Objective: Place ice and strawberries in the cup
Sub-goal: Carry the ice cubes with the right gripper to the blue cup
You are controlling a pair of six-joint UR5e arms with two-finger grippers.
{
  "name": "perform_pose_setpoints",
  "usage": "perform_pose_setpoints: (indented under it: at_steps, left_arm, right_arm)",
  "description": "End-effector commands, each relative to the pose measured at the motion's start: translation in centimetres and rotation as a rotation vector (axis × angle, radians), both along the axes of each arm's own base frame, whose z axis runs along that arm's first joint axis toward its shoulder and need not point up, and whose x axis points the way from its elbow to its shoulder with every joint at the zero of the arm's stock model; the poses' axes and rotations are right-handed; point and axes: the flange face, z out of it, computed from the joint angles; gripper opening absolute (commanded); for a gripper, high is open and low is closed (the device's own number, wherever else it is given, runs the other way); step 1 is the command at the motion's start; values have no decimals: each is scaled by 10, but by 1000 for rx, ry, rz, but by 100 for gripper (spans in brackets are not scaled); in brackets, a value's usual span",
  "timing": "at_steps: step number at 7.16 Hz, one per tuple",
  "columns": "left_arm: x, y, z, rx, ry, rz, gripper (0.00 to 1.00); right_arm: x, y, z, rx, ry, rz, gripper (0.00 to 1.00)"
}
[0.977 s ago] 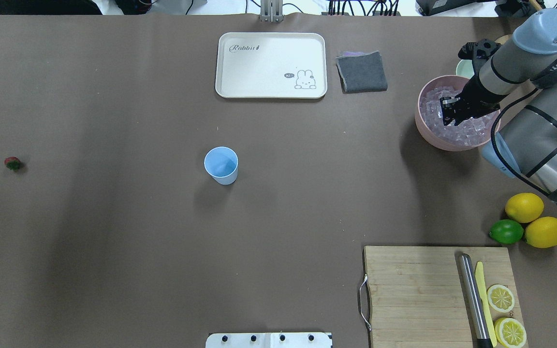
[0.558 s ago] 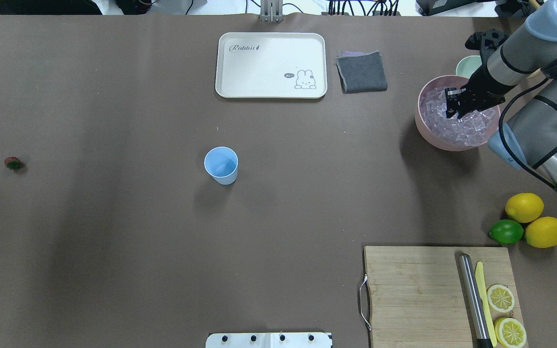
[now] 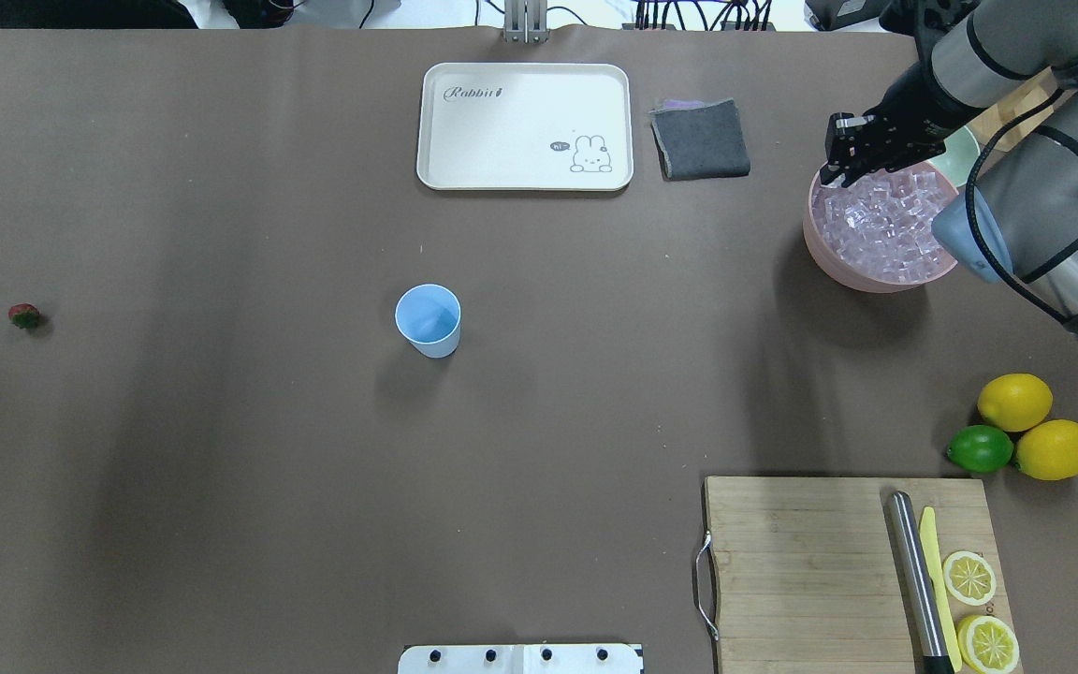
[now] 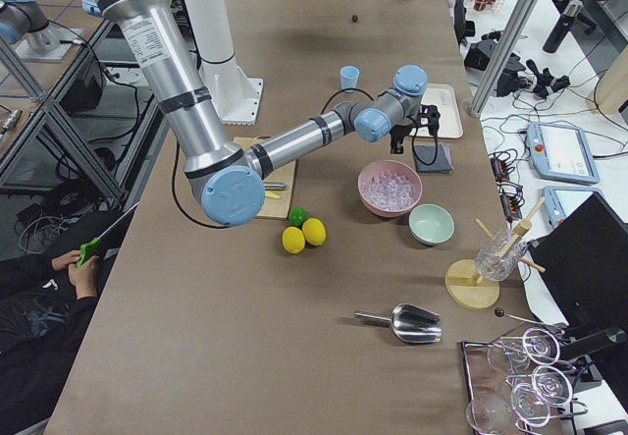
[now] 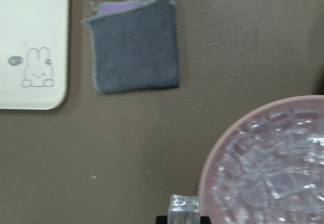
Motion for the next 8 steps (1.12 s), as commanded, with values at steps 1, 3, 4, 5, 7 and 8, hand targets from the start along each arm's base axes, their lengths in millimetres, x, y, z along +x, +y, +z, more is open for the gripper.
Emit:
perform_pose_setpoints:
  at_steps: [1, 3, 4, 5, 7, 8]
  left_arm:
    - [0, 1, 2, -3, 2, 1, 98]
    - [0, -2, -1, 0, 2, 0, 98]
    - [0, -2, -1, 0, 2, 0, 98]
    - [0, -2, -1, 1, 2, 1, 98]
    - [0, -5, 1, -2, 2, 1, 98]
    - [0, -6, 5, -8, 2, 1, 98]
  right_arm:
    - [-63, 11, -92, -67, -89, 22, 0]
    - [-143, 51, -152, -98, -104, 87, 0]
    - [-185, 79, -179, -102, -148, 112, 0]
    - [-217, 106, -191, -88, -185, 131, 0]
    - [-264, 139, -204, -72, -176, 178, 0]
    - [-280, 152, -204, -67, -169, 169, 0]
